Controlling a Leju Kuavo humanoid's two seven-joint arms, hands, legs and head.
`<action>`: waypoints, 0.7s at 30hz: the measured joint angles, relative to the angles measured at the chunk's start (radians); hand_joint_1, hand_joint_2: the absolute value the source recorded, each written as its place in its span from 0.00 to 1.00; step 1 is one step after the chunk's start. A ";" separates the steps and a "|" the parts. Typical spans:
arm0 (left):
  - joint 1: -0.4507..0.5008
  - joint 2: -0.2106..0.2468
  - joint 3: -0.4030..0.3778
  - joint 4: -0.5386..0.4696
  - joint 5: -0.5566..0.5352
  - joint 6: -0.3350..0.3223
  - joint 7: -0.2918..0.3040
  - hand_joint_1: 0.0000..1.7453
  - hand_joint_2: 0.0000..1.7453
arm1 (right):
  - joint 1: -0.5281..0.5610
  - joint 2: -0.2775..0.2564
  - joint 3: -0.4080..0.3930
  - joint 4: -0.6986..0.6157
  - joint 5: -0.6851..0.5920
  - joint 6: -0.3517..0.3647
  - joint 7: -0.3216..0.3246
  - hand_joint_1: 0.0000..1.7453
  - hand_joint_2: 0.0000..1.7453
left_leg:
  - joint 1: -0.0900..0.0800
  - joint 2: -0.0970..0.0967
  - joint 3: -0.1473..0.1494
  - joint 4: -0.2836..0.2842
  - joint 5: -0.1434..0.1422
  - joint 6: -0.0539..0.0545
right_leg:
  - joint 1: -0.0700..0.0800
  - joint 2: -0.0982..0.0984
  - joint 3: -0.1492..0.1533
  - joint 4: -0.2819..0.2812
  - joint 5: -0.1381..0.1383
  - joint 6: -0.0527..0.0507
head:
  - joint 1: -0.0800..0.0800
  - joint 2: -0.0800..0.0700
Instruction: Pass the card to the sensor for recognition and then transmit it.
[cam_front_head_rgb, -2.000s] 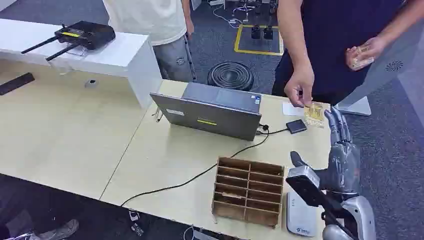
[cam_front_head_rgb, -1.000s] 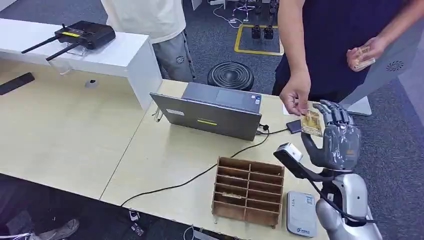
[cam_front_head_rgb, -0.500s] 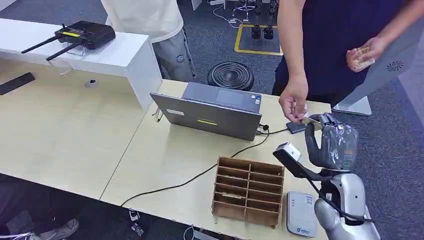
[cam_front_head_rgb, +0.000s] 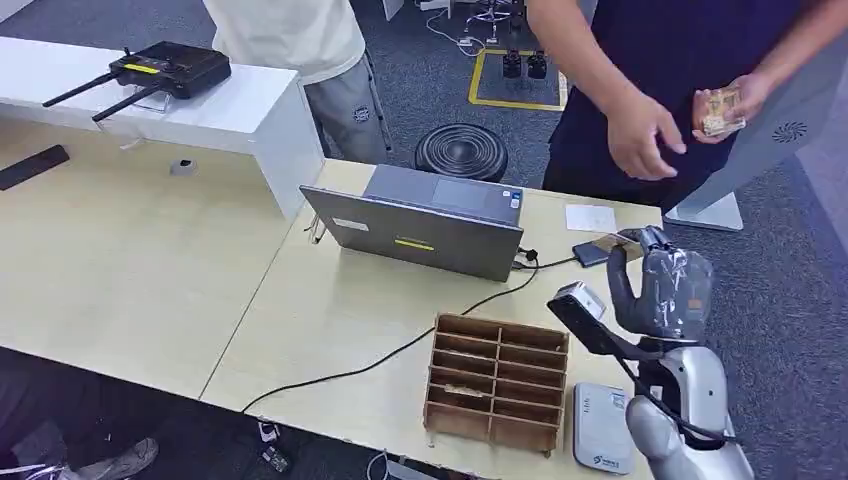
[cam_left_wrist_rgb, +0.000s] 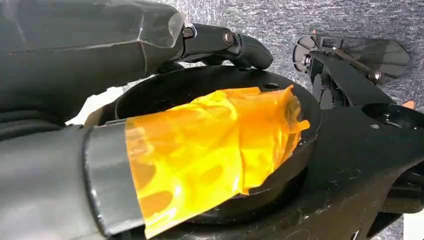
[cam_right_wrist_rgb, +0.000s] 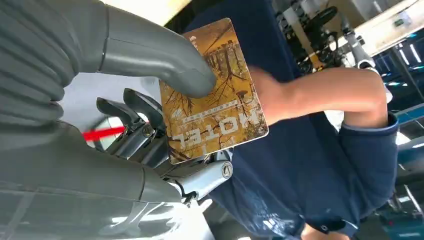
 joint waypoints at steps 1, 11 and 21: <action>0.000 0.000 0.000 0.000 0.000 0.000 0.000 0.00 0.00 | 0.001 0.001 -0.001 -0.002 -0.015 0.002 -0.004 1.00 1.00 | 0.000 0.000 0.000 0.000 0.000 0.000 | 0.000 0.000 0.000 0.000 0.000 0.000 | 0.000 0.000; 0.003 -0.002 0.000 0.000 0.023 -0.003 -0.003 0.00 0.00 | 0.049 0.008 -0.043 -0.092 -0.246 0.062 -0.045 1.00 1.00 | 0.000 0.000 0.000 0.000 0.000 0.000 | 0.000 0.000 0.000 0.000 0.000 0.000 | 0.000 0.000; 0.008 -0.009 0.000 0.002 0.036 -0.008 -0.019 0.00 0.00 | 0.139 0.008 -0.132 -0.213 -0.481 0.151 -0.088 1.00 1.00 | 0.000 0.000 0.000 0.000 0.000 0.000 | 0.000 0.000 0.000 0.000 0.000 0.000 | 0.000 0.000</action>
